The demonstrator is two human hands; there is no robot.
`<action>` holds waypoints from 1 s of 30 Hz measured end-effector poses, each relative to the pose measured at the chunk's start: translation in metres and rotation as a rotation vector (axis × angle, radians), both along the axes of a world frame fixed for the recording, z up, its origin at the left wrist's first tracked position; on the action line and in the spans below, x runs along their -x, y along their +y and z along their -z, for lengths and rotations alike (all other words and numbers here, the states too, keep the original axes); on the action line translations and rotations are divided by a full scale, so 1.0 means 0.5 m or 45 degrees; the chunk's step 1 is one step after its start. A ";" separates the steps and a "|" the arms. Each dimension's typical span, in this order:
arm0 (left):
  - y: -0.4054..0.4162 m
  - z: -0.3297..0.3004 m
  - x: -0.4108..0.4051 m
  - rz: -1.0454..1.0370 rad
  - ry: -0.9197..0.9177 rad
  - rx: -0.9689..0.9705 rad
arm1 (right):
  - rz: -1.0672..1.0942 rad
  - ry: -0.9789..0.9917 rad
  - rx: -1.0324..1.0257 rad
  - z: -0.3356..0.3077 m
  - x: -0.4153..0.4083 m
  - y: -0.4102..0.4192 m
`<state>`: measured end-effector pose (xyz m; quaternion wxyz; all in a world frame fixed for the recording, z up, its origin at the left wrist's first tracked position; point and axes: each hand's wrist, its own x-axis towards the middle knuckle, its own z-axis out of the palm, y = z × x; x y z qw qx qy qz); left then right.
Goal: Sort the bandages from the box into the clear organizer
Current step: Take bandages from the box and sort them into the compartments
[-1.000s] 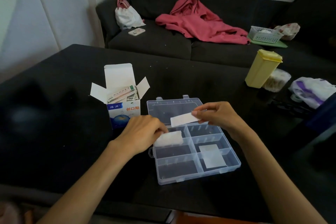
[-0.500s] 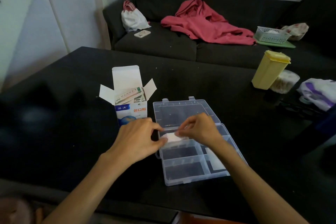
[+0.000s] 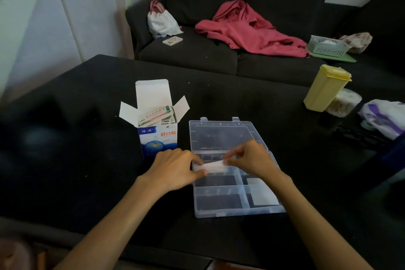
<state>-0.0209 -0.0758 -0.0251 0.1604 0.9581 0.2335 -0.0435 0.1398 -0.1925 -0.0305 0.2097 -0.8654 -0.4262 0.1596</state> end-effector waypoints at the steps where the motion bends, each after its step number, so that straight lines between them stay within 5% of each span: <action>1: 0.001 0.001 0.000 0.000 0.000 0.005 | -0.015 0.014 0.006 0.003 -0.002 0.002; 6: -0.012 -0.030 0.020 -0.025 -0.217 -0.015 | -0.045 -0.052 -0.039 -0.030 0.002 0.007; 12: 0.018 -0.089 0.097 -0.645 -1.324 -0.314 | -0.180 0.055 -0.509 -0.158 0.071 0.058; 14: 0.057 -0.087 0.109 -0.936 -1.360 -0.117 | -0.217 -0.003 -0.504 -0.178 0.099 0.115; 16: 0.093 -0.083 0.110 -1.183 -1.316 0.410 | -0.307 -0.132 -0.474 -0.192 0.113 0.178; 20: 0.122 -0.069 0.110 -1.182 -1.188 1.244 | -0.693 -0.255 -0.049 -0.209 0.119 0.273; 26: 0.117 -0.059 0.107 -1.155 -1.126 1.250 | -0.864 -0.656 0.436 -0.213 0.122 0.319; 30: 0.121 -0.055 0.108 -1.128 -1.081 1.154 | -0.912 -0.881 0.419 -0.193 0.130 0.336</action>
